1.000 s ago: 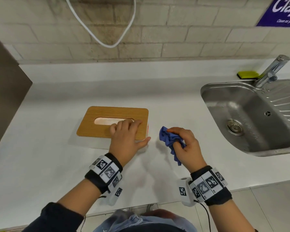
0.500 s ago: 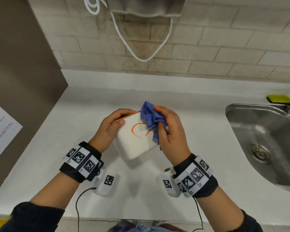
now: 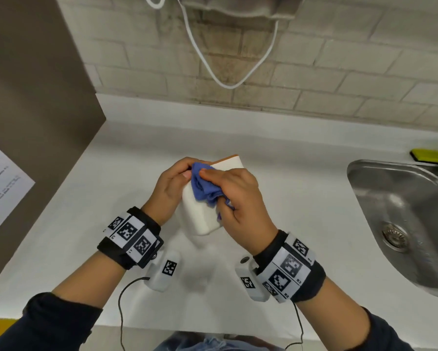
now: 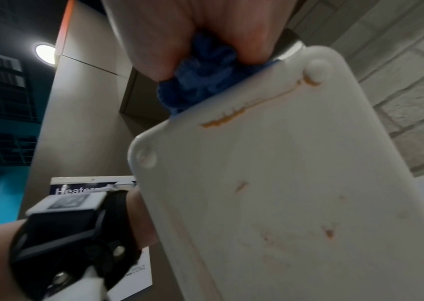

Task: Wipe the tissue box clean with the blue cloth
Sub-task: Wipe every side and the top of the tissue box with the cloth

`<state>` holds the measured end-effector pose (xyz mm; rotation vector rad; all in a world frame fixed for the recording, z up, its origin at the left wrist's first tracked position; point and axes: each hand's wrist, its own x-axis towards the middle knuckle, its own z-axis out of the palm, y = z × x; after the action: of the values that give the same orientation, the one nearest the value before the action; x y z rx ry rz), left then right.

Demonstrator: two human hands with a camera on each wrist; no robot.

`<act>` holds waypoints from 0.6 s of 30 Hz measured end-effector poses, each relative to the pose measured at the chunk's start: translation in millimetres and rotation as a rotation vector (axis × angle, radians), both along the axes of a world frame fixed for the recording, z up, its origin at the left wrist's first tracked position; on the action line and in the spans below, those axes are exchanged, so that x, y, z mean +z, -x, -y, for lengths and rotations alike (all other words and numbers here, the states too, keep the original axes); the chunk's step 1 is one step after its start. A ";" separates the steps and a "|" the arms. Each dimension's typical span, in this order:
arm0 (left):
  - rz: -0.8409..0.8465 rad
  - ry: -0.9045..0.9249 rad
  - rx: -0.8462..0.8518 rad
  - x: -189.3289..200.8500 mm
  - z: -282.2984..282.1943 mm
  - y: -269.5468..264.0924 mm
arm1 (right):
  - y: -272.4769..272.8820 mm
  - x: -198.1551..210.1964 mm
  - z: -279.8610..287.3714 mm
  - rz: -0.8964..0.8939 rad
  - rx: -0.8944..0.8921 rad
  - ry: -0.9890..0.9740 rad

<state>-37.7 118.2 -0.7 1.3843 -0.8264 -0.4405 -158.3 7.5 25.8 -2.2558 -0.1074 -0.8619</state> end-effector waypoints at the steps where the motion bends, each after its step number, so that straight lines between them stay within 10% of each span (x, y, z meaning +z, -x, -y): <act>1: -0.008 0.005 0.003 0.6 0.1 -0.4 | 0.6 2.2 -1.4 -0.014 0.054 0.004; 11: 0.079 -0.023 -0.025 -7.3 -3.1 17.8 | 28.3 5.4 28.8 -0.145 0.328 -0.015; 18: 0.406 -0.095 0.014 -19.0 1.5 41.2 | 70.0 -22.5 76.0 -0.228 0.018 -0.043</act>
<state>-78.9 116.6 -19.7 1.5935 -1.1350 -0.1887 -228.3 -68.5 3.3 -2.2919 -0.0039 -0.5869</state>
